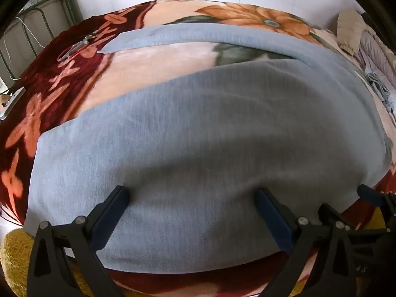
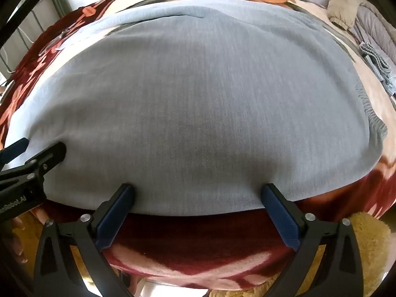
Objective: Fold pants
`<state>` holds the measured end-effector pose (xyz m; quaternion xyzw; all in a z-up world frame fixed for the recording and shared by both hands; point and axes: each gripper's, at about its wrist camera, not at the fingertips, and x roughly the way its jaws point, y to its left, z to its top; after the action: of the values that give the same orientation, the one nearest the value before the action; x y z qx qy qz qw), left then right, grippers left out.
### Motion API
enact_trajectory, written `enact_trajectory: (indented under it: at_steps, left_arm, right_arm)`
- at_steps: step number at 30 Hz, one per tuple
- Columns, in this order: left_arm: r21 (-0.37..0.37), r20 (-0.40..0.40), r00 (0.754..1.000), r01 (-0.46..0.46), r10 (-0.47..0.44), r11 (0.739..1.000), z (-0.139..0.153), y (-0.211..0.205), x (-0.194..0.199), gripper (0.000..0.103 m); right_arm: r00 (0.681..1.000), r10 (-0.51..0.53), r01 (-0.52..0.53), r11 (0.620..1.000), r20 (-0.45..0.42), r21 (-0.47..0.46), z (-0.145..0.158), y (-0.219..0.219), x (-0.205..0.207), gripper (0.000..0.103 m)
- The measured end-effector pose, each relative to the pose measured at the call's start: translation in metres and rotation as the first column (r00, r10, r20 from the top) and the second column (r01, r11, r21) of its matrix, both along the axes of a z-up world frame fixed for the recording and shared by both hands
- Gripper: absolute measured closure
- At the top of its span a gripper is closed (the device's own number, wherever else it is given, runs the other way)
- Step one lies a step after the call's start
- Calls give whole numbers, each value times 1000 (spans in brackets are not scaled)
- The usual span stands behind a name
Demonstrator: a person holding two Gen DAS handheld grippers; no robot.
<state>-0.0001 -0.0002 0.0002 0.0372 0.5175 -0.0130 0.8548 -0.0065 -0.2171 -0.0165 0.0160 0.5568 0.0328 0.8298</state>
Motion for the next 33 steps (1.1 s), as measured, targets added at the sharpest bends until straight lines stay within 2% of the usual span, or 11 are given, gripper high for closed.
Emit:
enact_trajectory:
  at_steps: [2,11,33]
  left_arm:
    - [14,6,1000,-3,2,1000,0,0,0,0]
    - [-12,13,1000,10,-10,1000,11,6,3,0]
    - [1,48,999,7,-7,1000,2,-3,-6,0]
  right_arm:
    - [1000,0,0,1000,-2,-2,0,0,0,0]
    - [1000,3,-3,1000,0,4,0,-1,0,0]
    - [1000,2,-2,1000,6,1,-1,-1,1,0]
